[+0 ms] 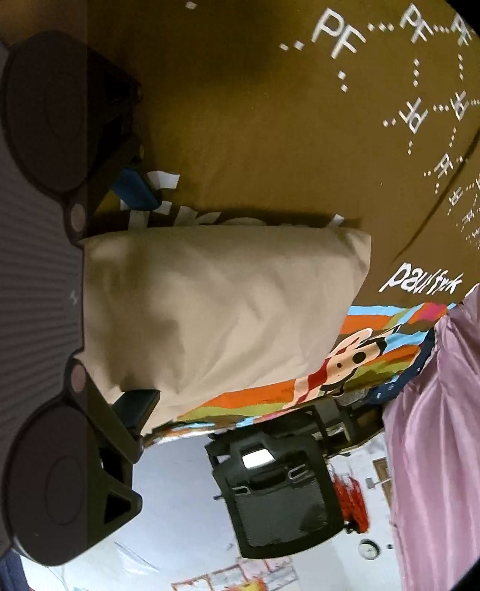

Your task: Fold large clothes

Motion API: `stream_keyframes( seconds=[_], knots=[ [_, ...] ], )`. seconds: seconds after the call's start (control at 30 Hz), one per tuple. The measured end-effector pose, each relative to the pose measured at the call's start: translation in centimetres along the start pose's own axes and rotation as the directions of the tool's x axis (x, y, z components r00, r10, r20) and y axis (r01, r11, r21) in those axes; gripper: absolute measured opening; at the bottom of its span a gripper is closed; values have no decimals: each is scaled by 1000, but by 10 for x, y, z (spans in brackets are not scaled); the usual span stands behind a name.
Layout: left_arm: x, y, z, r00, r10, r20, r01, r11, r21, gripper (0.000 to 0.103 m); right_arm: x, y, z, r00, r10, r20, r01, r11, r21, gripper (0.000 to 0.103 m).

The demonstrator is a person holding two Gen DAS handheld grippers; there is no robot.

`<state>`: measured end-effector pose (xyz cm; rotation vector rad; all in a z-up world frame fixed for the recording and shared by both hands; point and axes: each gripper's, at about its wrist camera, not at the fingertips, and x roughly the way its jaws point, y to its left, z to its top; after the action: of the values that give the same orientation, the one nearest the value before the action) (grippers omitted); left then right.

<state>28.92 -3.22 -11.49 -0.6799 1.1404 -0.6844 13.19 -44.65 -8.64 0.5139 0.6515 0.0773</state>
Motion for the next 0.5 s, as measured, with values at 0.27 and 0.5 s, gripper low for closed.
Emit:
stream_keyframes(
  seconds=[0.27,0.5],
  knots=[
    [18,-19,4,998,51,-49,-49,998,36,89,-1,-14,2,1000,13,-1,-13,996,84,54],
    [19,-50,-2,983,179,-38,-173,975,136,74,-2,-11,1,1000,22,-1,-22,996,90,60]
  ],
)
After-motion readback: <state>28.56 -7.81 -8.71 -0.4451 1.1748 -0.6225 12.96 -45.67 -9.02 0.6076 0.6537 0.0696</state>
